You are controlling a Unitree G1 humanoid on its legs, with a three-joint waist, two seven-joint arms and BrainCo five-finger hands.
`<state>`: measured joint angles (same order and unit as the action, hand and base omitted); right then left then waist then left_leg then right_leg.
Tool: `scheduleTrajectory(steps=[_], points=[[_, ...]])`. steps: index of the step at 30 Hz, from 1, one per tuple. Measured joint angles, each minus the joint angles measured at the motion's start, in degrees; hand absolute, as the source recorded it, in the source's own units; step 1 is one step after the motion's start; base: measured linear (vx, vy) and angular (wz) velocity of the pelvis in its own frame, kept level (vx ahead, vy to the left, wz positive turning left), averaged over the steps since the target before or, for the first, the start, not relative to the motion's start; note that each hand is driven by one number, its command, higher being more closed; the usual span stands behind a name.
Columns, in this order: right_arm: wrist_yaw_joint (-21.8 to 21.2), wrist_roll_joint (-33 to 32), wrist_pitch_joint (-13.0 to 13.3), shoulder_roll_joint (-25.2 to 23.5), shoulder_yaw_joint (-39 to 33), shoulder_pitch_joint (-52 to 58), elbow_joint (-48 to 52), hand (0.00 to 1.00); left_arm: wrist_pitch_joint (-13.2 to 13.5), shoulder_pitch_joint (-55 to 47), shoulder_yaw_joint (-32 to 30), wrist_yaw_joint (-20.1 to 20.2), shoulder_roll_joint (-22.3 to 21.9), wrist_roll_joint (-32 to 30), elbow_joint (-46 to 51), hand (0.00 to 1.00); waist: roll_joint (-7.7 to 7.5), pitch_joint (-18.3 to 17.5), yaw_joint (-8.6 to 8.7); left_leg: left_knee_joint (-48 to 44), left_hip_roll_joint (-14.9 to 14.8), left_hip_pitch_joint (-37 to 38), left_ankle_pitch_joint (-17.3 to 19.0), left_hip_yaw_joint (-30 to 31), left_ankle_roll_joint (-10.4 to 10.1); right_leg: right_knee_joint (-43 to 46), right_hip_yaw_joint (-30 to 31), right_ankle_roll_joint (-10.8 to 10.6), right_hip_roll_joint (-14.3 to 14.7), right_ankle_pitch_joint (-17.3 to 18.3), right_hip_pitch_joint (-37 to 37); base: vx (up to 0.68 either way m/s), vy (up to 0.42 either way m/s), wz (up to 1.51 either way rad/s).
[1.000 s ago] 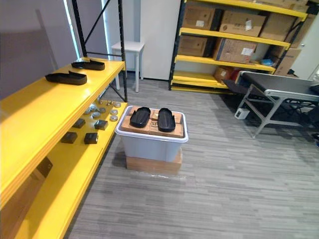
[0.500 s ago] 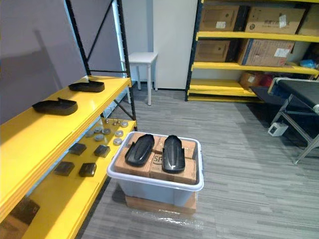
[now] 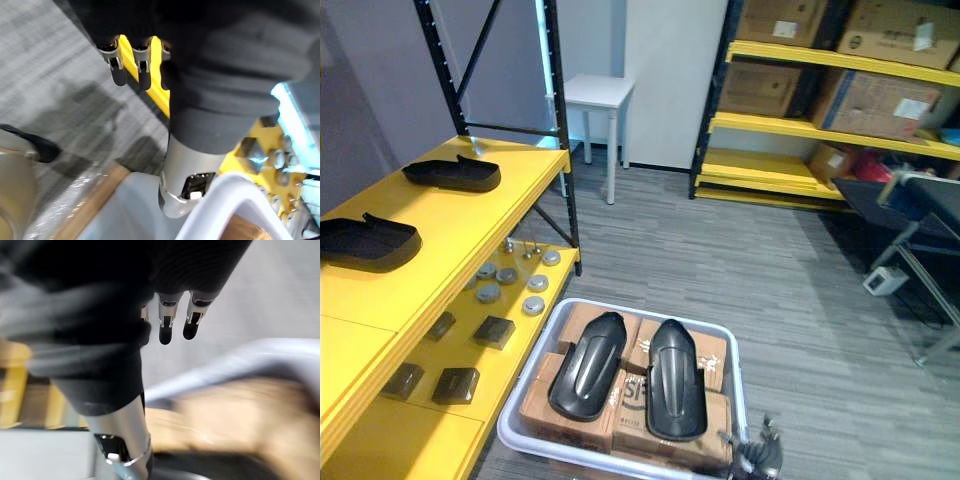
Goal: Walk over and take plastic housings, then place them on the shelf
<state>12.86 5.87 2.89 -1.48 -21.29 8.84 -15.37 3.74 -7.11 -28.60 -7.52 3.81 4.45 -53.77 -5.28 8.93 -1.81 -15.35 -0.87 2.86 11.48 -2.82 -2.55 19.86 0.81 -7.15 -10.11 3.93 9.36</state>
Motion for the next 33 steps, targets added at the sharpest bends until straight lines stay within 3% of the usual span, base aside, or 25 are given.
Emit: scheduleTrajectory(steps=[3, 4, 10, 16, 18, 25, 31, 32, 33], points=[[2.03, 4.06, 0.72, 2.85, 0.06, -0.49, 6.74, 0.0, 0.08, -1.2, 1.5, -0.4, -2.51, -0.02, -1.79, 0.0, 3.69, 0.12, -0.22, 2.21, -4.51, -1.44, 0.41, -0.04, -1.26, -7.22, -1.5, 1.76, 4.42, -2.33, -1.05, 0.28, -0.238, -0.09], [2.52, 4.95, 1.23, 3.88, 0.12, -0.81, 8.35, 0.0, 0.07, -1.2, 2.54, -0.55, -2.79, -0.06, -2.66, 0.0, 4.11, 0.37, -0.2, 3.56, -5.34, -1.87, -0.17, -0.02, -2.09, -9.69, -1.8, 2.34, 5.4, -3.52, -0.95, 0.2, -0.173, -0.07], [6.49, 6.78, 2.19, 7.41, 1.22, -9.13, 8.1, 0.0, 1.26, 1.87, 6.2, -1.19, -1.34, -0.08, -3.44, 0.0, 4.38, 6.2, 0.27, 2.4, -5.15, -7.58, -0.97, 3.11, -2.23, -13.53, -4.6, 2.77, 5.27, -5.72, 0.94, 0.02, -0.046, 0.2], [9.2, 6.92, 1.98, 12.46, 6.3, -21.08, 1.3, 0.0, 1.58, 6.8, 12.23, -2.31, 0.6, 1.11, -3.01, 0.0, 5.05, 12.81, -1.45, -0.52, -3.52, -14.09, -1.62, 5.98, -1.67, -15.32, -6.58, 2.73, 3.79, -8.04, 3.81, -0.08, 0.038, 0.24], [9.36, 6.81, 1.66, 13.7, 7.64, -23.1, -1.76, 0.0, 1.63, 7.87, 13.96, -2.38, 1.15, 1.2, -3.07, 0.0, 5.0, 13.71, -2.21, -1.12, -3.26, -16.02, -1.74, 6.15, -1.56, -15.27, -6.81, 2.76, 3.55, -8.39, 5.23, -0.09, 0.037, 0.14], [9.3, 6.73, 0.42, 14.0, 11.55, -23.26, -5.67, 0.0, 1.66, 11.13, 16.65, -3.56, 2.01, 3.41, -3.34, 0.0, 5.04, 15.77, -2.11, -2.9, -2.77, -19.91, -2.04, 7.44, -1.49, -14.11, -7.83, 2.94, 3.05, -8.6, 8.17, -0.07, 0.023, 0.08], [10.45, 10.86, -3.09, 10.93, 12.38, -20.15, -5.75, 0.0, 1.74, 12.03, 17.16, -4.84, 2.07, 3.87, -3.36, 0.0, 4.93, 16.32, -1.82, -3.51, -2.89, -21.02, -2.12, 7.37, -1.53, -12.99, -7.59, 2.99, 3.15, -8.6, 9.7, -0.05, 0.008, -0.02], [10.82, 11.75, -3.65, 10.1, 12.36, -19.41, -5.65, 1.0, 1.74, 12.11, 17.22, -4.96, 2.15, 3.89, -3.36, 0.0, 4.9, 16.46, -1.8, -3.77, -2.89, -21.42, -2.13, 7.38, -1.55, -12.84, -7.54, 3.0, 3.16, -8.61, 10.06, -0.05, 0.007, -0.02], [10.99, 12.49, -4.33, 9.33, 12.36, -18.8, -5.49, 1.0, 1.74, 12.16, 17.25, -5.21, 2.25, 3.97, -3.36, 0.0, 4.82, 16.74, -1.78, -3.94, -2.89, -21.66, -2.13, 7.32, -1.55, -12.64, -7.49, 3.03, 3.17, -8.63, 10.38, -0.04, 0.007, -0.02]])
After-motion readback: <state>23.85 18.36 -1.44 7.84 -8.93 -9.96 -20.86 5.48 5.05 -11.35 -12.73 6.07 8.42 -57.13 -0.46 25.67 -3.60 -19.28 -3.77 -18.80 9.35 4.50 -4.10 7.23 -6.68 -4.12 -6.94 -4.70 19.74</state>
